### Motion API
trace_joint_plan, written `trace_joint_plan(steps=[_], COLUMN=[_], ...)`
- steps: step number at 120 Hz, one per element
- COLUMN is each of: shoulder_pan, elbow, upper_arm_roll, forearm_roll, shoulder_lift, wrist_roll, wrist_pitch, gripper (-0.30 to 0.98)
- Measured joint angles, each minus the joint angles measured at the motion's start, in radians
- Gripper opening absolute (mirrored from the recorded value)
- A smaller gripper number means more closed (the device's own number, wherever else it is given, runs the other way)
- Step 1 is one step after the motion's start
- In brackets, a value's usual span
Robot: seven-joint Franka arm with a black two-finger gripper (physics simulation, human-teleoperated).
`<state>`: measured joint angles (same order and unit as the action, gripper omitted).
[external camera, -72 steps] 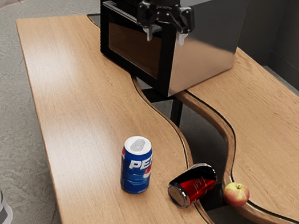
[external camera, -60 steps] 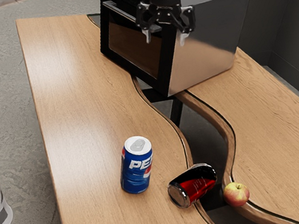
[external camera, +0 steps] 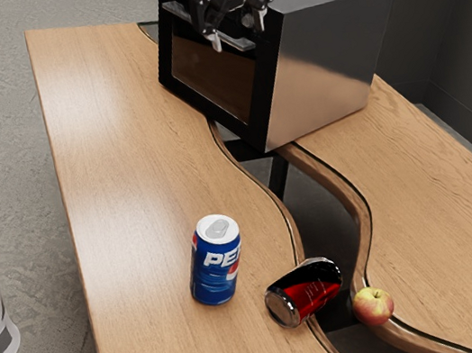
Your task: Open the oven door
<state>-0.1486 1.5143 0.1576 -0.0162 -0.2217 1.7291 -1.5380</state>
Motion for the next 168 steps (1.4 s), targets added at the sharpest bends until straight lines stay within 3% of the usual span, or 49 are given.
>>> trace_joint_plan(steps=[33, 66, 82, 110, 132, 168], shoulder_pan=[0.142, 0.247, 0.242, 0.254, 0.367, 0.433], elbow=[0.016, 0.053, 0.097, 0.111, 0.104, 0.101], upper_arm_roll=[0.007, 0.035, 0.027, 0.027, 0.034, 0.034], forearm_roll=[-0.004, 0.007, 0.005, 0.006, 0.062, 0.091], shoulder_lift=[0.053, 0.070, 0.053, 0.065, 0.099, 0.132], wrist_roll=[0.161, 0.254, 0.266, 0.244, 0.192, 0.048], wrist_pitch=[-0.205, -0.262, -0.261, -0.270, -0.278, -0.288], gripper=[0.69, 0.69, 0.69, 0.69, 0.69, 0.69])
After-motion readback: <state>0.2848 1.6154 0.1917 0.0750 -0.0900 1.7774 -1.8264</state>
